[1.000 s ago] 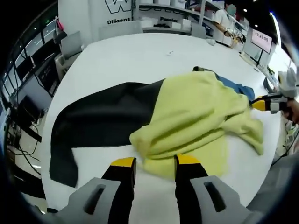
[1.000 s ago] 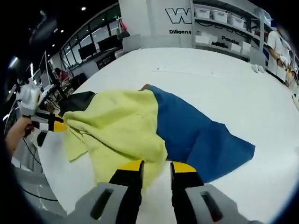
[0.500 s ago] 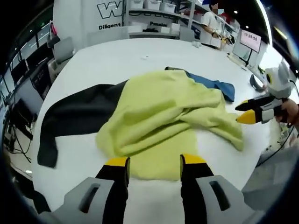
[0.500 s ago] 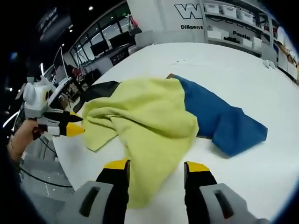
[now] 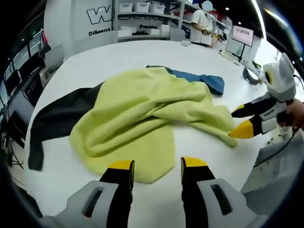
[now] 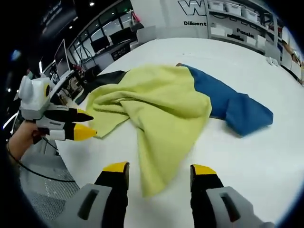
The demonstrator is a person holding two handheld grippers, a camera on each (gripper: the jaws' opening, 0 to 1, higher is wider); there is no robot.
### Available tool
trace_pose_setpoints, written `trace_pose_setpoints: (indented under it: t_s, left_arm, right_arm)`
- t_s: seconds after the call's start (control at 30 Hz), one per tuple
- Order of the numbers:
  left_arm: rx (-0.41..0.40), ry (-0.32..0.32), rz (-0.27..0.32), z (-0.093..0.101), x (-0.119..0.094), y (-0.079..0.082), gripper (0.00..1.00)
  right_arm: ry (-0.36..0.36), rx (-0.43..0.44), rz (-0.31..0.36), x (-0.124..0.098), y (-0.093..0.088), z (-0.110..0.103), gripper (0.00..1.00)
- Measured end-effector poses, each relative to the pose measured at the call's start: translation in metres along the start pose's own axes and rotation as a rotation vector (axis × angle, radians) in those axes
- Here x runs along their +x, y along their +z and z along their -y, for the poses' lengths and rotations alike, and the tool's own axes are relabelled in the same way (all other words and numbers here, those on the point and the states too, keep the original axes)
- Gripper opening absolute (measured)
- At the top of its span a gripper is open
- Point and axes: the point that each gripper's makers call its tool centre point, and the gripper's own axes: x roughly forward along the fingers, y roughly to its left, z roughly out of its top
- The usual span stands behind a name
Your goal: Fold the garment on the visible template until the final outline fits inside the template.
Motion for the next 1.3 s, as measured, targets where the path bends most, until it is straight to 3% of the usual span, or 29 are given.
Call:
trace_pose_setpoints:
  t_s: [0.13, 0.37, 0.57, 0.67, 0.73, 0.97, 1.3]
  left_arm:
    - [0.003, -0.025, 0.002, 0.013, 0.004, -0.001, 0.36]
    - [0.024, 0.001, -0.019, 0.012, 0.011, -0.008, 0.3]
    - [0.041, 0.053, -0.019, 0.001, 0.013, -0.008, 0.23]
    - [0.038, 0.075, -0.027, -0.006, 0.014, -0.01, 0.09]
    - [-0.004, 0.053, -0.022, -0.005, 0.013, -0.01, 0.07]
    - [-0.027, 0.01, 0.01, -0.011, -0.006, -0.002, 0.05]
    - [-0.068, -0.017, 0.014, -0.018, -0.037, -0.007, 0.05]
  right_arm:
    - [-0.001, 0.008, -0.015, 0.002, -0.01, -0.005, 0.48]
    - [-0.066, 0.0, -0.01, 0.003, -0.017, -0.001, 0.42]
    - [-0.083, 0.01, -0.001, 0.002, -0.02, 0.005, 0.19]
    - [-0.087, 0.007, 0.009, 0.001, -0.019, 0.006, 0.1]
    - [-0.083, -0.004, 0.007, 0.0, -0.018, 0.005, 0.01]
    - [-0.058, -0.064, -0.001, -0.009, -0.016, 0.004, 0.0]
    - [-0.027, -0.083, -0.02, -0.028, -0.027, 0.002, 0.0]
